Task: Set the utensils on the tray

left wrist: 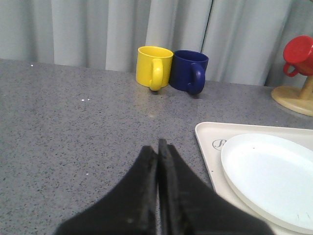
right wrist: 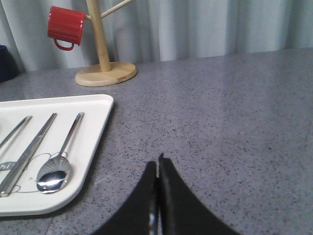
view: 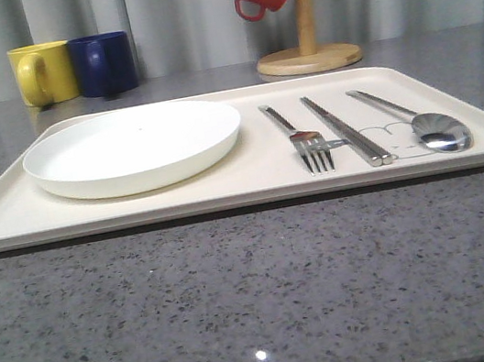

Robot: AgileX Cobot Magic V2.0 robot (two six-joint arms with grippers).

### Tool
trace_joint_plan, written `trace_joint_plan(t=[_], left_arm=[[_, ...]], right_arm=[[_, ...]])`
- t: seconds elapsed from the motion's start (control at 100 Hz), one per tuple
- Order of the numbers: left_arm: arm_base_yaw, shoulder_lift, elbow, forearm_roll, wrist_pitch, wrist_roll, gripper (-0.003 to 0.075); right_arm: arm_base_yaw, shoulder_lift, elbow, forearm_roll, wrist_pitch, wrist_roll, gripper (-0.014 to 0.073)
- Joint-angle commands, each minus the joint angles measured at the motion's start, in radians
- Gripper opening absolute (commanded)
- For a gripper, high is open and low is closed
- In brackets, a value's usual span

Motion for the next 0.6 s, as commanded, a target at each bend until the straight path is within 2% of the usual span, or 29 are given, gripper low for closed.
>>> trace_joint_plan(t=[0.0,0.14,0.3,0.59], left_arm=[[-0.001,0.010,-0.027,-0.015,-0.074,-0.001,-0.0019],[-0.001,0.010,-0.027,-0.015,-0.074,-0.001,-0.0019],[-0.001,0.010,-0.027,-0.015,-0.074,-0.001,-0.0019],[-0.001,0.010,-0.027,-0.015,-0.074,-0.001,-0.0019]], right_arm=[[-0.012,-0.035,0.013,0.034,-0.099,-0.062,-0.0069],[-0.012,-0.083,0.064,0.038,-0.137,-0.071,-0.0069],[-0.012,-0.081,0.123,0.037,-0.258,-0.071,-0.0069],[-0.012,-0.081,0.120,0.035,-0.259,-0.070,-0.0069]])
